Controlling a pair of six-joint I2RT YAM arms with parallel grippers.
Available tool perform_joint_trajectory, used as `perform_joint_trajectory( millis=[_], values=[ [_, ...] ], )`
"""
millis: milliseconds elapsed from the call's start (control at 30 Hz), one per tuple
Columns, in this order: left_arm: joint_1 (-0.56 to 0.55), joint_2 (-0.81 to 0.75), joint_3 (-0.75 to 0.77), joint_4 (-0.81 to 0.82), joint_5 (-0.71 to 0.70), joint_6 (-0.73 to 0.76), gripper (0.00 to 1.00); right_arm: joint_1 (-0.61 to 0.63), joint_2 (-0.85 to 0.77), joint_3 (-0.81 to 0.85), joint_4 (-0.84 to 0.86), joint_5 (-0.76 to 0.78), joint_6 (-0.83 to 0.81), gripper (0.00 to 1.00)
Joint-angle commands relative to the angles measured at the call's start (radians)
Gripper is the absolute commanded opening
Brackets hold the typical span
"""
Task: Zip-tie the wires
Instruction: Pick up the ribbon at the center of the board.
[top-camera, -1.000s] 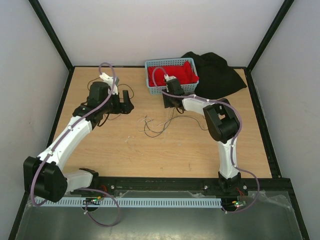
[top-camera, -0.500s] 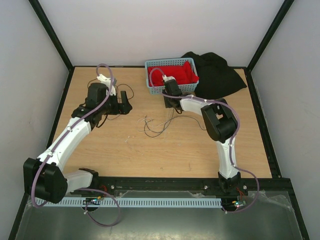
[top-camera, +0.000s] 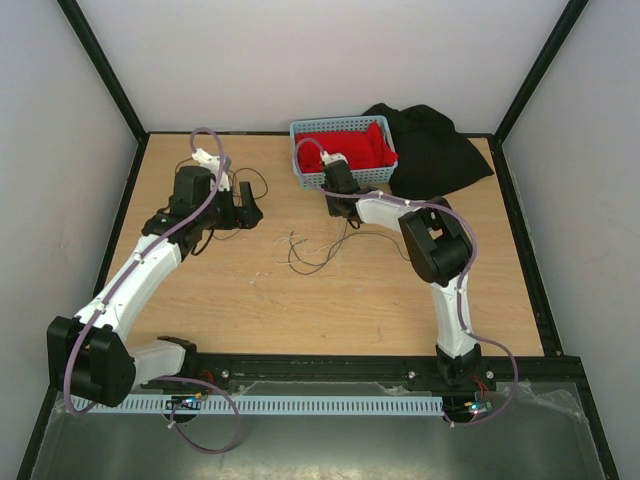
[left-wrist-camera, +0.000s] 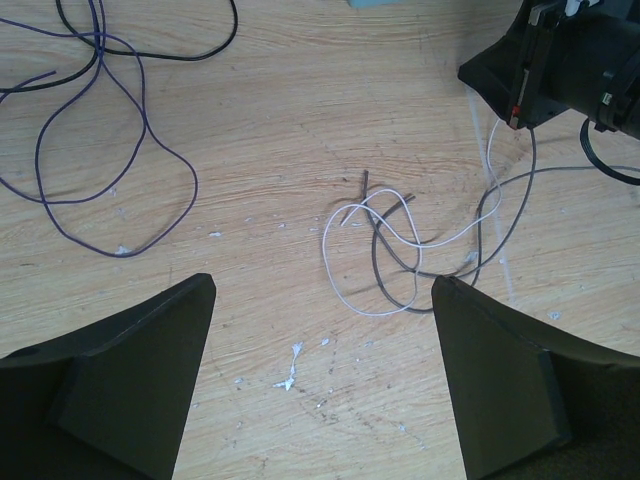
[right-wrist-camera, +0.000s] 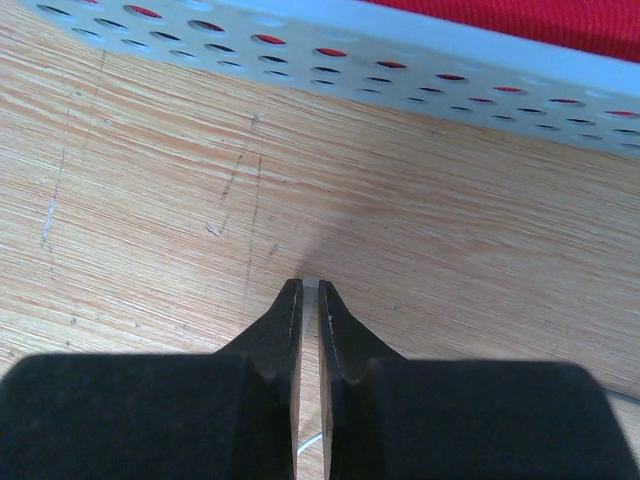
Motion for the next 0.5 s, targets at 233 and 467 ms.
perform_joint_trajectory(
  millis=[233, 467],
  values=[
    [0.019, -0.047, -0.011, 0.02, 0.022, -0.013, 0.92, 0.01, -0.038, 0.086, 0.019, -0.133, 0.018, 0.04],
    [0.029, -0.07, -0.016, 0.018, 0.018, -0.019, 0.92, 0.013, -0.154, 0.085, 0.26, -0.248, 0.063, 0.0]
  ],
)
